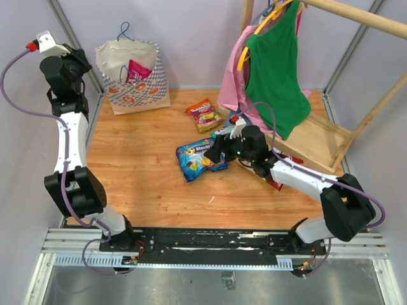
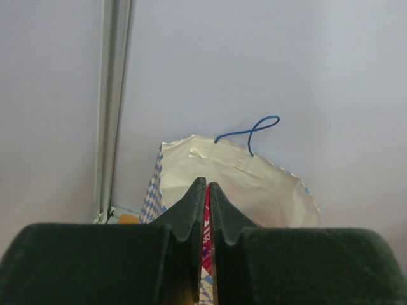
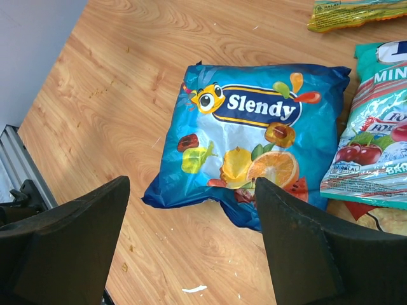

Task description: Take the snacks out of the paper bag

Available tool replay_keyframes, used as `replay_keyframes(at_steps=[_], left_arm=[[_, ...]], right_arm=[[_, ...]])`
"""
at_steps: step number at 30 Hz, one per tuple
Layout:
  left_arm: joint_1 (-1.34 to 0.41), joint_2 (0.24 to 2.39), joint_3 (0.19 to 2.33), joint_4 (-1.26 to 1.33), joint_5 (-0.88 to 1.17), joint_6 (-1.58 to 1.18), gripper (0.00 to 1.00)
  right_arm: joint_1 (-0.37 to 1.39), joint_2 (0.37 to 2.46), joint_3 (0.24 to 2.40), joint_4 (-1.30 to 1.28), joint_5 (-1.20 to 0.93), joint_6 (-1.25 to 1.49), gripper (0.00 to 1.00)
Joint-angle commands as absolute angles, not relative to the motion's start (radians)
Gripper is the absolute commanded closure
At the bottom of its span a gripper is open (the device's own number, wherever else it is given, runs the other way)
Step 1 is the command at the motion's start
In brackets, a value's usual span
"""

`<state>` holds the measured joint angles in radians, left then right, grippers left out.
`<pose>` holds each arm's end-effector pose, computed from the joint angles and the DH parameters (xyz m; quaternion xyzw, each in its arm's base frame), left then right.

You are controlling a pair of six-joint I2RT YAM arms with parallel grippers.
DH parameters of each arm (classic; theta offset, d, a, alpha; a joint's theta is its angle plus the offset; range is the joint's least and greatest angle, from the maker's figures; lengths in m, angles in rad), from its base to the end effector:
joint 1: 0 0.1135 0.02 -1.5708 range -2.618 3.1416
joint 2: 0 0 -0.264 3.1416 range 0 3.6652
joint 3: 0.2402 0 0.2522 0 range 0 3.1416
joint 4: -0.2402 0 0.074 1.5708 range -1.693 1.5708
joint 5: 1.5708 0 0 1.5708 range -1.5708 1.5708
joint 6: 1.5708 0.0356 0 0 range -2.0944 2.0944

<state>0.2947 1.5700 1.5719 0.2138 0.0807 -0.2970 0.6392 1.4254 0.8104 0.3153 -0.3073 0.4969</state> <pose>0.3564 0.1052 0.4614 -0.1526 0.6083 -0.0262 0.7784 0.2501 0.1993 0.2505 -0.1472 0.7868 0.4194 0.4282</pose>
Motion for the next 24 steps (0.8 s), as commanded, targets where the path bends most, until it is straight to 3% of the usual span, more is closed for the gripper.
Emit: replay_keyframes(at_steps=[1,14,16,20,24], left_arm=[[0.323,1.589,1.594,0.246,0.116,-0.325,0.88],[0.336,1.595,1.587,0.301,0.131,-0.325,0.82],[0.326,1.619,1.582,0.375,0.097,-0.319,0.76],[0.258,1.808,1.858,0.213,-0.051,-0.243,0.75],[0.246,1.854,1.889,0.249,-0.074,-0.195,0.73]], right_arm=[[0.636,1.409,0.841,0.294,-0.315,0.473,0.19],[0.636,1.437,0.839,0.302,-0.340,0.476,0.18],[0.636,1.436,0.839,0.303,-0.343,0.476,0.19],[0.636,1.417,0.839,0.290,-0.333,0.458,0.18],[0.634,1.379,0.839,0.237,-0.278,0.390,0.17]])
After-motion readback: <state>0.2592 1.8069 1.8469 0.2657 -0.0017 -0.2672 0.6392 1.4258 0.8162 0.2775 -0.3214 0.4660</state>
